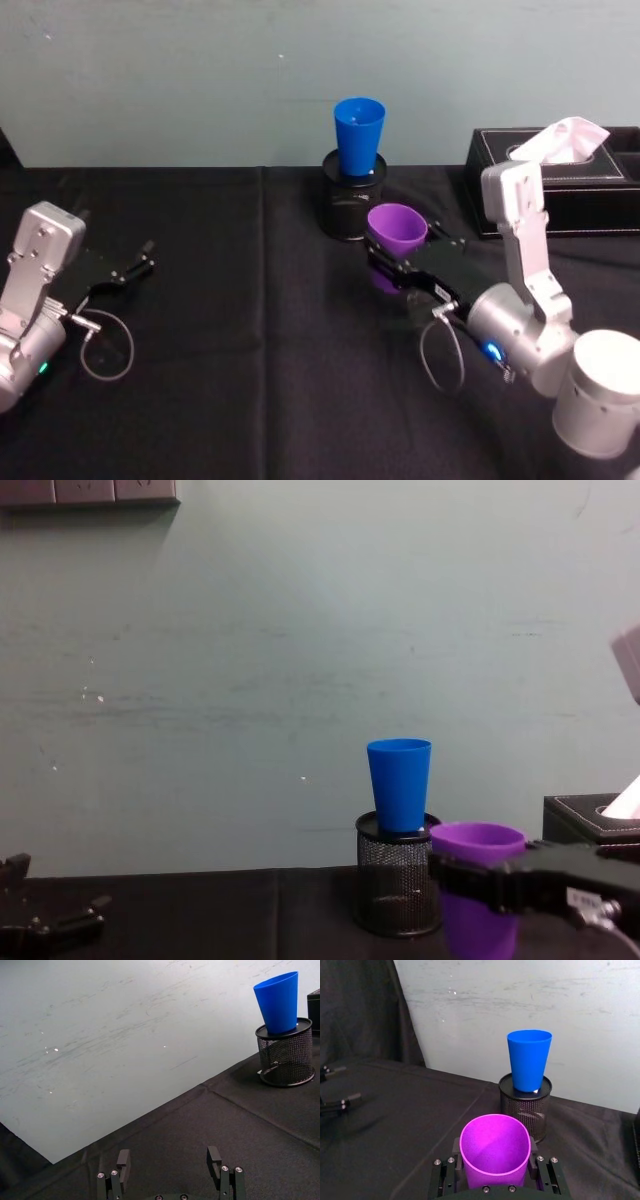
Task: Pick up one cup with a gripper and tap it against the other cup.
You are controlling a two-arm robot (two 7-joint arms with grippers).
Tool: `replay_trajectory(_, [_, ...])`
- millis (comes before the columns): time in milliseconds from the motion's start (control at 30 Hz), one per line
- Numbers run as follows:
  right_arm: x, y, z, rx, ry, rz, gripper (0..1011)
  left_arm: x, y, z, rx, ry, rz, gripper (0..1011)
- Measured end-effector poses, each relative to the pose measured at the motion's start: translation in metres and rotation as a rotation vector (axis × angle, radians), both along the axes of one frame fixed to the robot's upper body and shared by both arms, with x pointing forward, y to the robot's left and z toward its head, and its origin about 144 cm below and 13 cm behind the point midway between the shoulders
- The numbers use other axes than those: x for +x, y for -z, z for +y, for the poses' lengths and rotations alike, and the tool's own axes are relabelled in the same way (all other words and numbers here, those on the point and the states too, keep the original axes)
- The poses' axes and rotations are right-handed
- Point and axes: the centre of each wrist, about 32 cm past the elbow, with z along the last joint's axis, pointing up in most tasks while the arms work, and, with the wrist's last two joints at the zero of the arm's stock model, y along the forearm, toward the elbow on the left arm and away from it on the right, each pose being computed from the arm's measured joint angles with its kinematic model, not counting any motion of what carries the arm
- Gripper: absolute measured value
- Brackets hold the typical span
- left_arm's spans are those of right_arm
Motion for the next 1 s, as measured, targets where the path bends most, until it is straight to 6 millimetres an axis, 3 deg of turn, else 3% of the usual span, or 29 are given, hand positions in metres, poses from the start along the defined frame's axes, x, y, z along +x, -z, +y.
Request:
replay_trajectory(133, [-0.011,0.019,0.001,-0.02,0.007,-0.073,724,0.0,0.0,0.0,0.0,0.0,0.0,1000])
replay_trajectory(500, [-0.014,0.064,0.008,-0.023,0.024,-0.09,724,0.0,0.0,0.0,0.0,0.0,0.0,1000])
replay_trajectory(800, [-0.012,0.077,0.009,-0.003,0.029,-0.056,724,0.0,0.0,0.0,0.0,0.0,0.0,1000])
replay_trajectory(1000, [-0.011,0.077,0.009,0.011,0.038,-0.04,854,0.0,0.0,0.0,0.0,0.0,0.0,1000])
